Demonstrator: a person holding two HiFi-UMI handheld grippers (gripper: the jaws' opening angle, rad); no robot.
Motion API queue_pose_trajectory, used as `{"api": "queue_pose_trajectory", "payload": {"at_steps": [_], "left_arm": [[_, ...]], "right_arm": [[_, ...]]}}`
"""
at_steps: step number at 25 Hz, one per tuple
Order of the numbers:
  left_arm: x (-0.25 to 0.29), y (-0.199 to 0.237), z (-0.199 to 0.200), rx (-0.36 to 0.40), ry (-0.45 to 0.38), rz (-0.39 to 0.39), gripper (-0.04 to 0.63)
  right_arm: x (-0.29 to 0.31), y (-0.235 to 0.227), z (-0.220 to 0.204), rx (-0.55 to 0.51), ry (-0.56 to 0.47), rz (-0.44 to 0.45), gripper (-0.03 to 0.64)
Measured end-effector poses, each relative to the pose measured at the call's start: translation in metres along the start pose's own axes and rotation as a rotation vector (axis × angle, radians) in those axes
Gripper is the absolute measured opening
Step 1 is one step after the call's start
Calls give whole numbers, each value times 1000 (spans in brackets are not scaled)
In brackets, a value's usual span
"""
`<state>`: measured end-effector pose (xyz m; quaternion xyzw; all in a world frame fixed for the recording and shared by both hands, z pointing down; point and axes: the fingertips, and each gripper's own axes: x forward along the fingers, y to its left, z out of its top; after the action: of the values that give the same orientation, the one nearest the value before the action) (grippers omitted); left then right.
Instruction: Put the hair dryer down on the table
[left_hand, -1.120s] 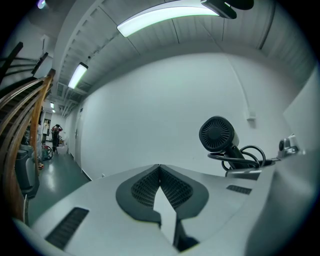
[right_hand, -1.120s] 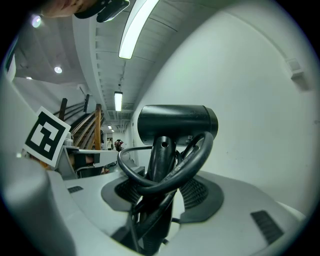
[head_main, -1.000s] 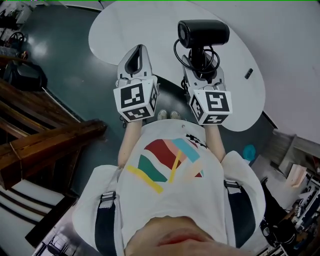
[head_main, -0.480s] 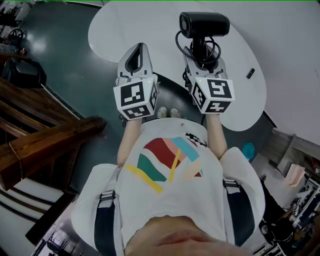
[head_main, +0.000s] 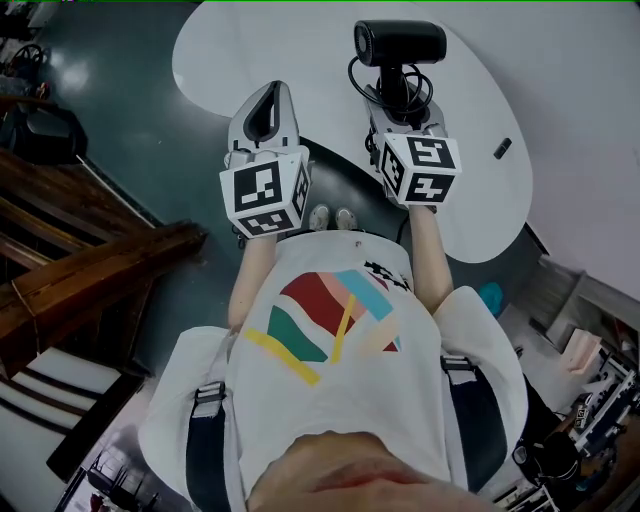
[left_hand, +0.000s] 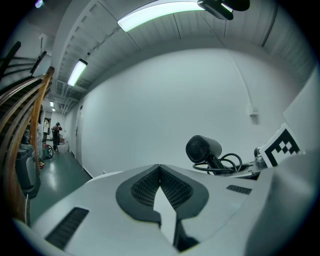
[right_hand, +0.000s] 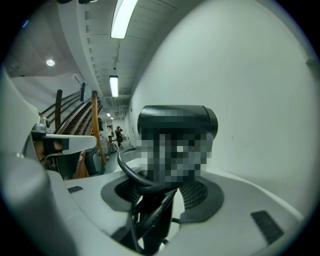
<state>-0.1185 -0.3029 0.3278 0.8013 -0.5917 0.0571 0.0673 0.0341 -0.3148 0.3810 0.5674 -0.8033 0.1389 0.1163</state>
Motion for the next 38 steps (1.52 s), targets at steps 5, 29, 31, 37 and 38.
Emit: {"api": "queue_pose_trajectory", "payload": {"at_steps": [5,29,31,37,38], "left_arm": [[7,3,-5,7,18,9,15],[23,15,-14,4,70,63,15],[23,16,-15,0,71,67,15],[23,17,-14,-1,68,77,15],[23,17,-14,-1,69,77,15]], "right_arm": [[15,-5,-14,-6,49,-3,222],[65,-22,-77,-36,222,-13,222],[66,-23,-86,-39,243,-18,222],[69,-28,-113,-34,305,-20,222],[71,-29,-118,-35,315,-21,222]]}}
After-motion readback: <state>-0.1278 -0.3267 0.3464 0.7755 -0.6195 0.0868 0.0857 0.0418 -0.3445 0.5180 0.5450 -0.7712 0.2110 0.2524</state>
